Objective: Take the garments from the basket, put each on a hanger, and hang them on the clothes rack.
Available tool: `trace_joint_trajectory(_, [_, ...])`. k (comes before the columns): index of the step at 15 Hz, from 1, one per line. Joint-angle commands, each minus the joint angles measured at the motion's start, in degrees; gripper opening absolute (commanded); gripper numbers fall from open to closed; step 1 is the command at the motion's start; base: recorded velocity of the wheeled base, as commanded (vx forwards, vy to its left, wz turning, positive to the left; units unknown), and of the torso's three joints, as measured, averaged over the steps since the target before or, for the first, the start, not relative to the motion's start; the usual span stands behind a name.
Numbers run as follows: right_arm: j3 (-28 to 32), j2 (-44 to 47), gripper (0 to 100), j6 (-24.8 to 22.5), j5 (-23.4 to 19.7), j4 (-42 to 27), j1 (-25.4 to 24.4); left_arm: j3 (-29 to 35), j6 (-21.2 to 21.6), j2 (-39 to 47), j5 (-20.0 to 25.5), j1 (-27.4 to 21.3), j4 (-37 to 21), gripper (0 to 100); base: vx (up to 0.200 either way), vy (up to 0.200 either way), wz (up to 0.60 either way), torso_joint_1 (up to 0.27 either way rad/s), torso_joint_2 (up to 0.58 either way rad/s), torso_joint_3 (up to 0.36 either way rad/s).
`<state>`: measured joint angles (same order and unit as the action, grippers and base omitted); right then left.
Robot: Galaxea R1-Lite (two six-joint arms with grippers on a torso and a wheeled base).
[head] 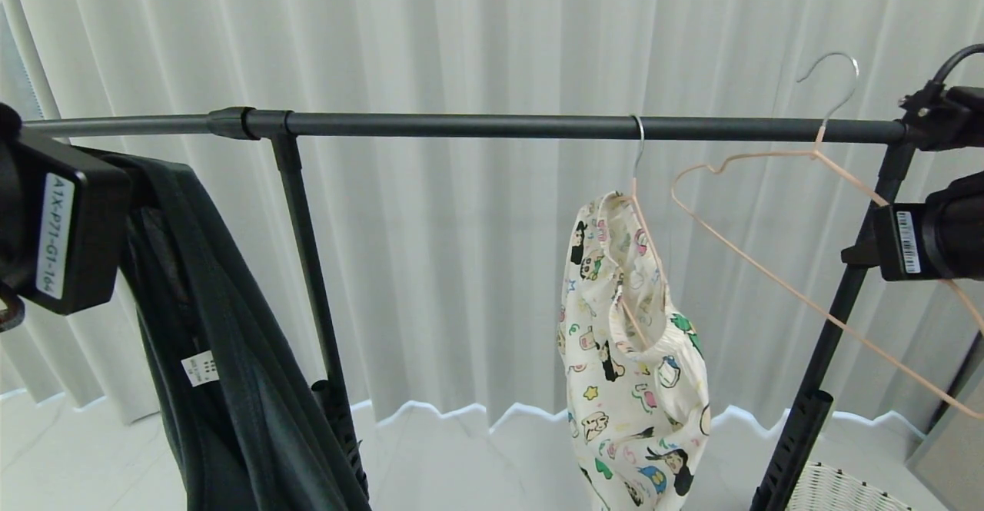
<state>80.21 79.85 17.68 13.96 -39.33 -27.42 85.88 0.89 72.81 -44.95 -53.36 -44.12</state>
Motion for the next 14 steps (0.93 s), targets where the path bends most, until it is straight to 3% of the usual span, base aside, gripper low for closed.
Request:
trace_joint_trajectory(1, [-1.1,-4.0,0,-0.1,0.0,-0.4,-1.4,0.0,0.0,0.1,-0.2,0.0,0.0,0,-0.200,0.000,0.00,0.002,0.00,-0.002])
trace_joint_trajectory(10, [-11.0,-15.8,0,-5.0,-0.3,-0.3,-3.8,-1.0,0.0,0.4,-0.1,0.0,0.0,0,-0.200,0.000,0.00,0.001,0.00,0.004])
trace_joint_trajectory(14, [-13.5,-19.8,0,-5.0,-0.5,0.0,-10.2,-1.2,0.0,0.8,-0.1,0.1,0.0,0,-0.200,0.000,0.00,0.002,0.00,0.001])
